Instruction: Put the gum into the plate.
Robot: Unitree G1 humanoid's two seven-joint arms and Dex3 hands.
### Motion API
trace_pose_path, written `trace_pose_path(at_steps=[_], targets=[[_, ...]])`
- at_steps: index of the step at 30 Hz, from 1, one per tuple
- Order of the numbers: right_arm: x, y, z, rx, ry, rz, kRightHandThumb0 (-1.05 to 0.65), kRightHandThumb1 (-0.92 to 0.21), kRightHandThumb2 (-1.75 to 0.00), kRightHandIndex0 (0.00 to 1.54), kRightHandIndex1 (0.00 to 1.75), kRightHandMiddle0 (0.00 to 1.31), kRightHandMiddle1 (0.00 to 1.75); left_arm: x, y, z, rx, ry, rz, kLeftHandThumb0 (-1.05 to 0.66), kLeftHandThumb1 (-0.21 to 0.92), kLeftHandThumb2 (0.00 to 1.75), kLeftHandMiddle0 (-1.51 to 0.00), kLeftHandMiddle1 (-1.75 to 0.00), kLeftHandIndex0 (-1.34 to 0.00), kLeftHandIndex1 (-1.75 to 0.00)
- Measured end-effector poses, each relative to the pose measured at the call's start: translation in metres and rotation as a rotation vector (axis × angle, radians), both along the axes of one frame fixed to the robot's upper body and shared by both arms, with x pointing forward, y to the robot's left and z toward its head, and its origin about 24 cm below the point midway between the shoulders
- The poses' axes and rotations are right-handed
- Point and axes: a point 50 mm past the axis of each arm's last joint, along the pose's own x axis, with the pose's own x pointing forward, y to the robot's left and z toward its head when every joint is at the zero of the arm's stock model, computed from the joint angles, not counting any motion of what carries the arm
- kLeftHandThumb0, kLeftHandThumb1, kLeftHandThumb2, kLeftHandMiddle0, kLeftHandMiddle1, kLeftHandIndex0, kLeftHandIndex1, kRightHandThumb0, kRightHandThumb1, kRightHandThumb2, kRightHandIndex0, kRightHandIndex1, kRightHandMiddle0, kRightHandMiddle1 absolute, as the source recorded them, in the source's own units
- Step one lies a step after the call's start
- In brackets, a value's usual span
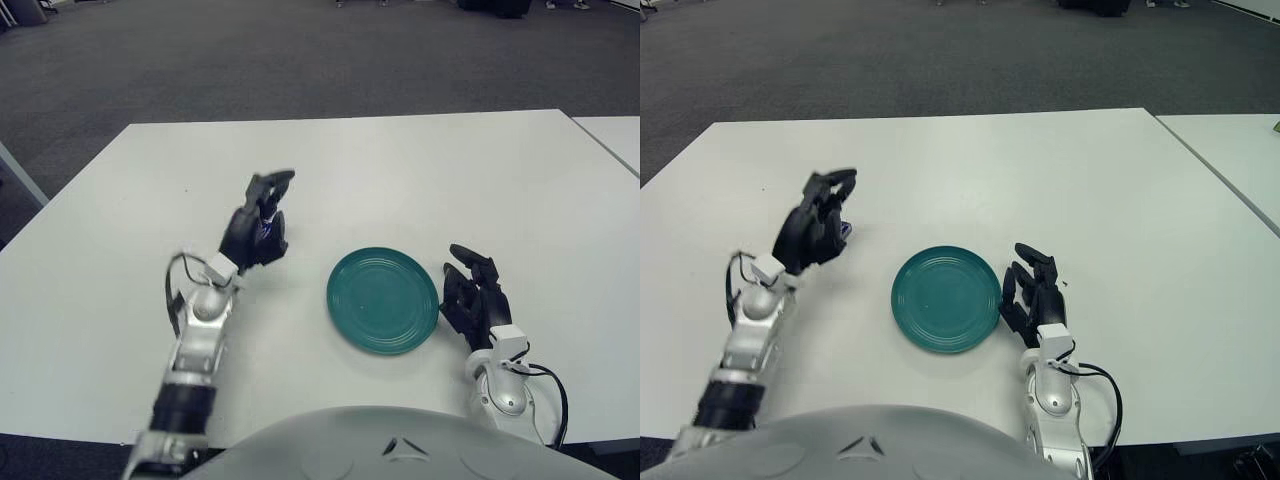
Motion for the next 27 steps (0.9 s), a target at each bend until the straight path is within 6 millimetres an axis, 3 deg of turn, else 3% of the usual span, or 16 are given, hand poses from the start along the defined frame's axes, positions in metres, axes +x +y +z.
trace_pose_path(at_steps=[4, 10, 19, 27], targets=[[0.0, 0.0, -0.001, 0.0, -0.001, 0.003, -0.69, -0.92, -0.77, 0.36, 0.34, 0.0, 0.86, 0.021, 0.012, 0.018, 0.256, -0.146, -0.034, -0.85, 0.92, 0.55, -0.37, -0.03, 0.0, -0.91], [0.001, 0.001, 0.0, -0.001, -0.008, 0.006, -0.69, -0.92, -0.77, 0.36, 0.34, 0.0, 0.86, 0.039, 0.026, 0.034, 0.493, -0.224, -0.07, -0.93, 0.92, 0.44, -0.34, -0.01, 0.0, -0.98], [0.001, 0.001, -0.001, 0.001, -0.007, 0.005, -0.7, -0.92, -0.76, 0.36, 0.34, 0.0, 0.85, 0.057, 0.03, 0.027, 0.856, -0.114, -0.216, -1.02, 0.92, 0.32, -0.25, 0.0, 0.0, -0.86], [0.0, 0.001, -0.001, 0.003, -0.009, 0.004, -0.7, -0.92, -0.76, 0.35, 0.33, 0.0, 0.84, 0.076, 0.03, 0.015, 1.115, -0.003, -0.323, -0.98, 0.86, 0.23, -0.16, 0.0, 0.0, -0.78]])
